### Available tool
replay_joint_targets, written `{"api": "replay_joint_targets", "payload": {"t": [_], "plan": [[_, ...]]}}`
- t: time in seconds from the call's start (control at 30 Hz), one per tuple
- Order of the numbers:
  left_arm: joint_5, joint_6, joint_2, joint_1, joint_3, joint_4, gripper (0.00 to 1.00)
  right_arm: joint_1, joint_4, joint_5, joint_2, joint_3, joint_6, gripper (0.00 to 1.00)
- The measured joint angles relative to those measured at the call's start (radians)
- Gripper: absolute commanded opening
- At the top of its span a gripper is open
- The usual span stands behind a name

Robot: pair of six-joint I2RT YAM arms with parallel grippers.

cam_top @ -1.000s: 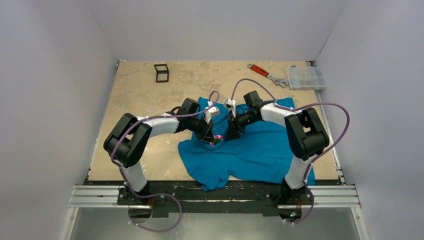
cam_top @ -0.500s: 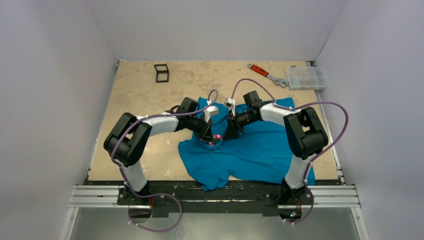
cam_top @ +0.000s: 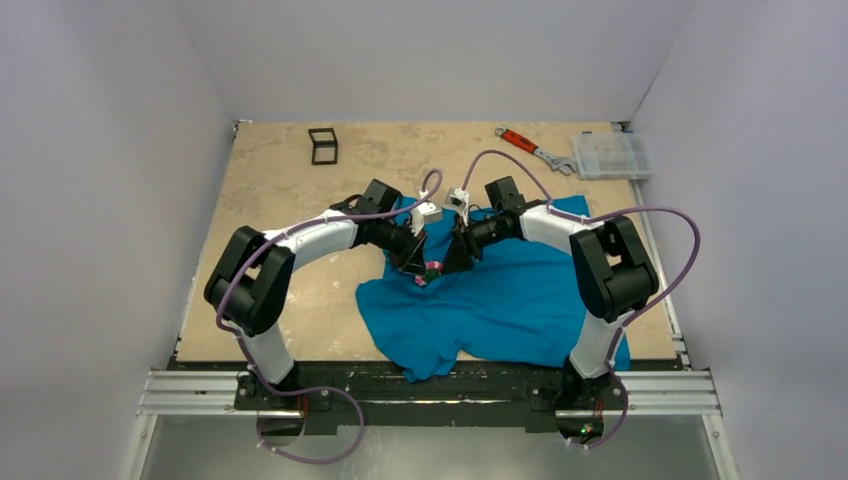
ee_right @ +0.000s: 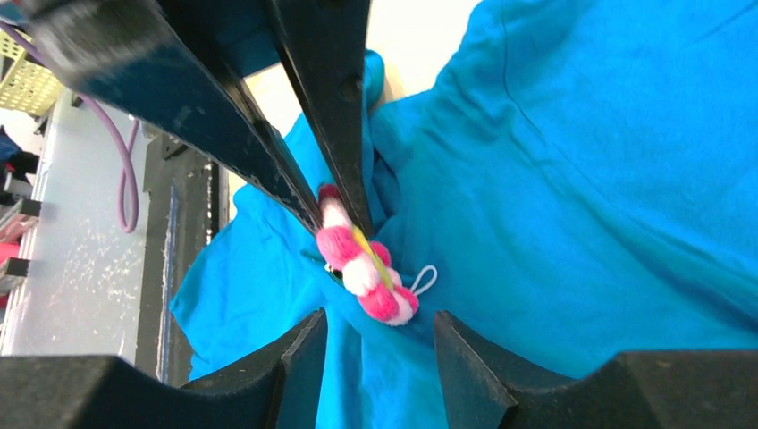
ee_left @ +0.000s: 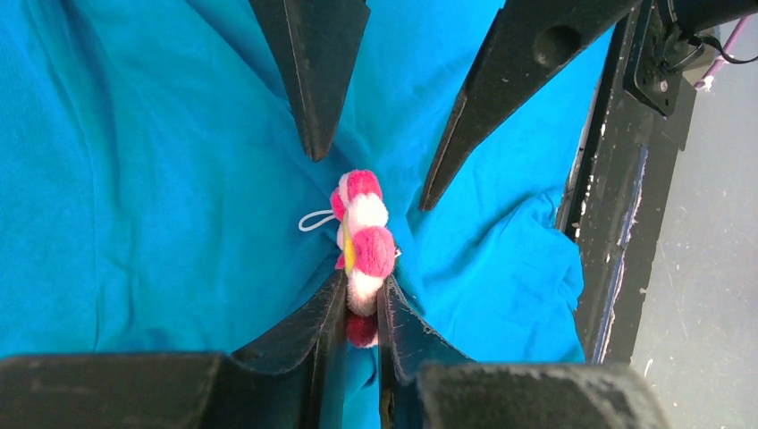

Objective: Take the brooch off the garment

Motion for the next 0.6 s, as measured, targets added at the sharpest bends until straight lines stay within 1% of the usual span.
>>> {"api": "replay_joint_targets", "payload": {"t": [0.07, 0.3, 0.33, 0.37, 0.47, 0.53, 0.6], "plan": [[-0.001, 0.016, 0.000, 0.000, 0.001, -0.018, 0.00, 0.008, 0.017, -0.011, -0.003, 0.005, 0.011, 0.46], [-0.004, 0.076, 0.000, 0.000, 0.034, -0.069, 0.00, 0.051, 0.060, -0.014, -0.007, 0.007, 0.041, 0.26], [-0.004, 0.082, -0.002, 0.000, 0.036, -0.076, 0.00, 0.052, 0.064, -0.014, -0.007, 0.008, 0.043, 0.22], [-0.003, 0.085, -0.002, 0.000, 0.037, -0.080, 0.00, 0.053, 0.066, -0.014, -0.007, 0.008, 0.043, 0.14], [-0.003, 0.087, -0.003, 0.002, 0.041, -0.092, 0.10, 0.053, 0.065, -0.014, -0.007, 0.008, 0.039, 0.00], [-0.002, 0.083, -0.003, 0.006, 0.041, -0.093, 0.19, 0.053, 0.064, -0.015, -0.007, 0.008, 0.036, 0.00], [0.003, 0.063, -0.003, 0.014, 0.040, -0.085, 0.22, 0.053, 0.067, -0.018, -0.007, 0.008, 0.036, 0.00]]}}
